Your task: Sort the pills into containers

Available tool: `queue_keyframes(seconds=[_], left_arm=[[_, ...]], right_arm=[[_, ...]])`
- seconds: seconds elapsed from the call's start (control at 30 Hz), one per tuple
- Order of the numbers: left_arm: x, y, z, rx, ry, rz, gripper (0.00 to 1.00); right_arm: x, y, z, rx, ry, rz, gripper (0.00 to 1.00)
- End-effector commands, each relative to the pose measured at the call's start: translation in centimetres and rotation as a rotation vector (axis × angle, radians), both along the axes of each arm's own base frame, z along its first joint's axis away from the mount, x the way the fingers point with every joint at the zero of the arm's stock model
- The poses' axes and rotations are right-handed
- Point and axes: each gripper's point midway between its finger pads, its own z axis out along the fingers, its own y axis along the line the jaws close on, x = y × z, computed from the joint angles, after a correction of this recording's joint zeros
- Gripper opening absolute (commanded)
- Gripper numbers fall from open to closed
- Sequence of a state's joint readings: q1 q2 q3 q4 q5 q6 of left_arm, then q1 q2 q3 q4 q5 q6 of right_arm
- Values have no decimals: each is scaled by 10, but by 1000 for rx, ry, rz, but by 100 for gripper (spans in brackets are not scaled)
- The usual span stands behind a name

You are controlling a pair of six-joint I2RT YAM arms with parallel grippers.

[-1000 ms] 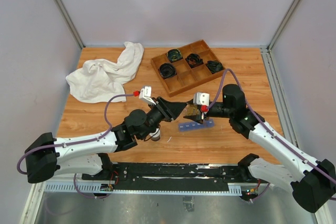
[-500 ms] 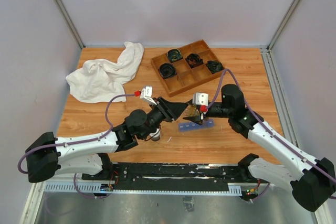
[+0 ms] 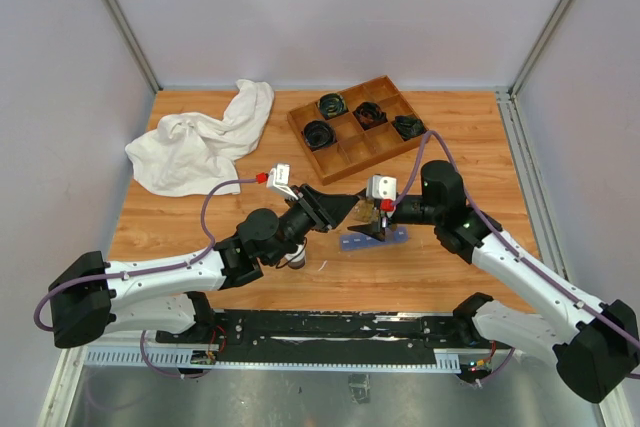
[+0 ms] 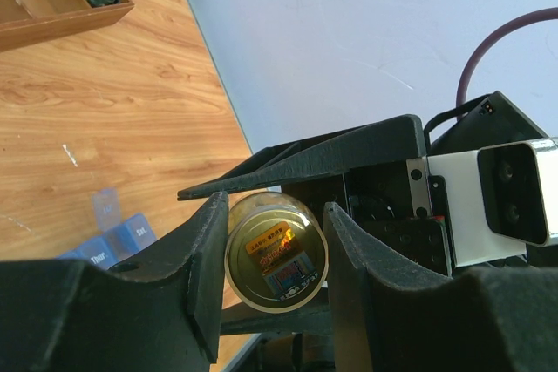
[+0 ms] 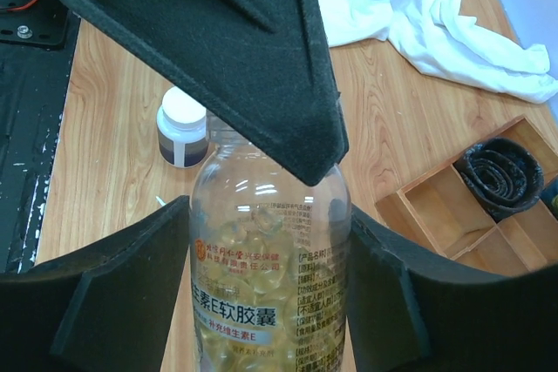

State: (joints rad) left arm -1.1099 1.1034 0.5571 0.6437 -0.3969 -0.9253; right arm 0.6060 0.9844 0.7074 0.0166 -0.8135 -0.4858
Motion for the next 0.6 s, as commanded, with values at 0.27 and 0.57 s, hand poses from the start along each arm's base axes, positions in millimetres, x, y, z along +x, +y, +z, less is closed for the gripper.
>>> queue_keyframes(seconds=[0.27,0.57], left_arm=[[3,2,20,-66,-32,34,0],[5,1,17,-49,-34,39,0]], right_arm=[[-5,0,19,35,-8,-10,67],[-4,-2,23,42,-16,-25,65]])
